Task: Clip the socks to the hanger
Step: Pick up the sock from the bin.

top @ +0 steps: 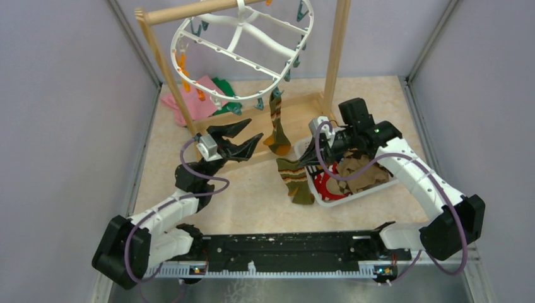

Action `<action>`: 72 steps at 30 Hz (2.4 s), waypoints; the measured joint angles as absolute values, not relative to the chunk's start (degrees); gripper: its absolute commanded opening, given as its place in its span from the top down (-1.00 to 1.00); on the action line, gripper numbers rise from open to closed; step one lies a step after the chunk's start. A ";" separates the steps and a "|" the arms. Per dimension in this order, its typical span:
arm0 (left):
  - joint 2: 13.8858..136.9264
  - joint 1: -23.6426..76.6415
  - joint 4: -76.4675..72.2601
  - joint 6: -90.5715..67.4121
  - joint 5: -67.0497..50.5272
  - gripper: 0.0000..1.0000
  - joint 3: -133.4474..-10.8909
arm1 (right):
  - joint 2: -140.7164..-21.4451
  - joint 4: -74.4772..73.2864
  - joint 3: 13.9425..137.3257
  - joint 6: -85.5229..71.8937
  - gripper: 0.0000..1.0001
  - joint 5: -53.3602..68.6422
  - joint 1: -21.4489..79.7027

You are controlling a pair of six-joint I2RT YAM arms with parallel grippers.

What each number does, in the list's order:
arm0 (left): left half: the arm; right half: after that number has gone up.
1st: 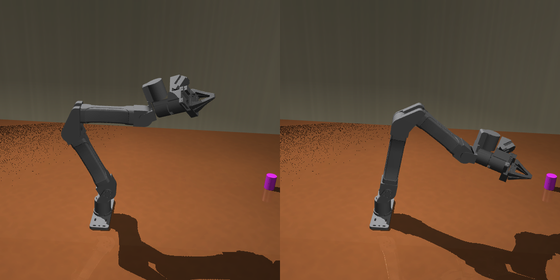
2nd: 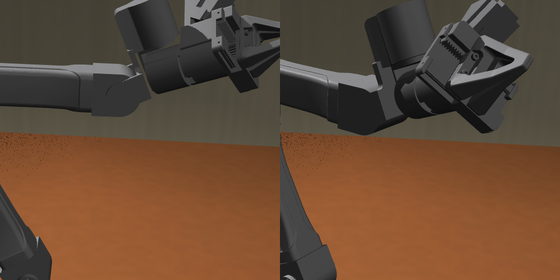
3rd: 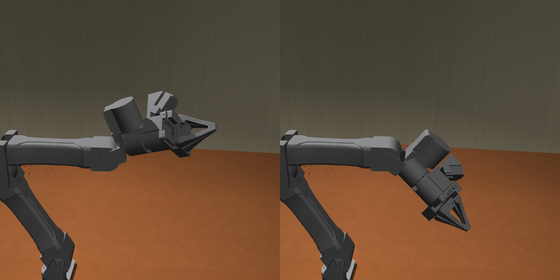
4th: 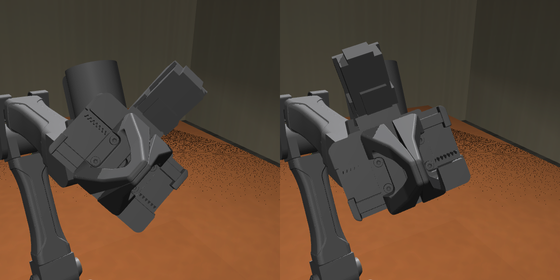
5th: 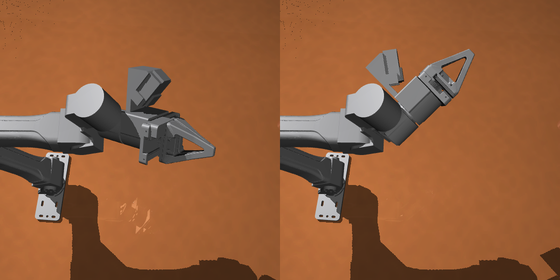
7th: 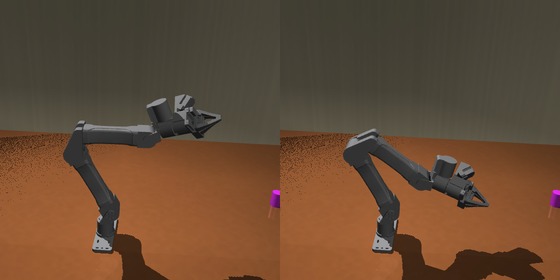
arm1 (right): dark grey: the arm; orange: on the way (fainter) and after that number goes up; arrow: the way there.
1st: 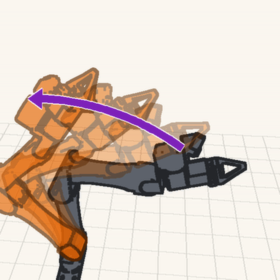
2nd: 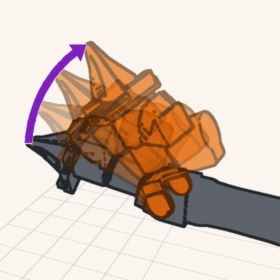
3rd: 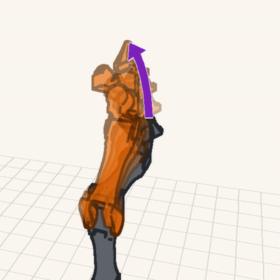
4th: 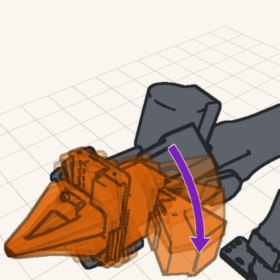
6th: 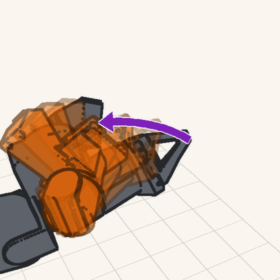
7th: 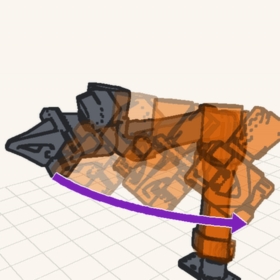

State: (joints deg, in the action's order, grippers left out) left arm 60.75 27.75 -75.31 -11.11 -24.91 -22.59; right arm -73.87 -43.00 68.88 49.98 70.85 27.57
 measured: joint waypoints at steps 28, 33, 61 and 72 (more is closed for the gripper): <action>64.38 24.36 -80.75 -18.06 -32.93 -0.40 -22.83 | -73.89 -44.16 68.88 51.22 1.00 71.24 27.57; 50.50 24.36 -71.64 -18.98 -38.06 -0.60 -17.63 | -74.13 -44.16 68.88 51.40 1.00 71.18 27.57; 61.28 28.32 -72.86 -28.91 -47.13 -0.04 -13.52 | -82.67 -49.54 79.48 52.51 1.00 67.24 32.86; 66.63 28.51 -80.23 -32.84 -47.11 0.29 -13.54 | -83.42 -50.68 80.82 52.36 1.00 67.24 32.91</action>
State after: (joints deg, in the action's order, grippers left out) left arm 66.63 28.51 -80.23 -32.84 -47.11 -13.54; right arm -83.42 -50.68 80.82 52.36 67.24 32.91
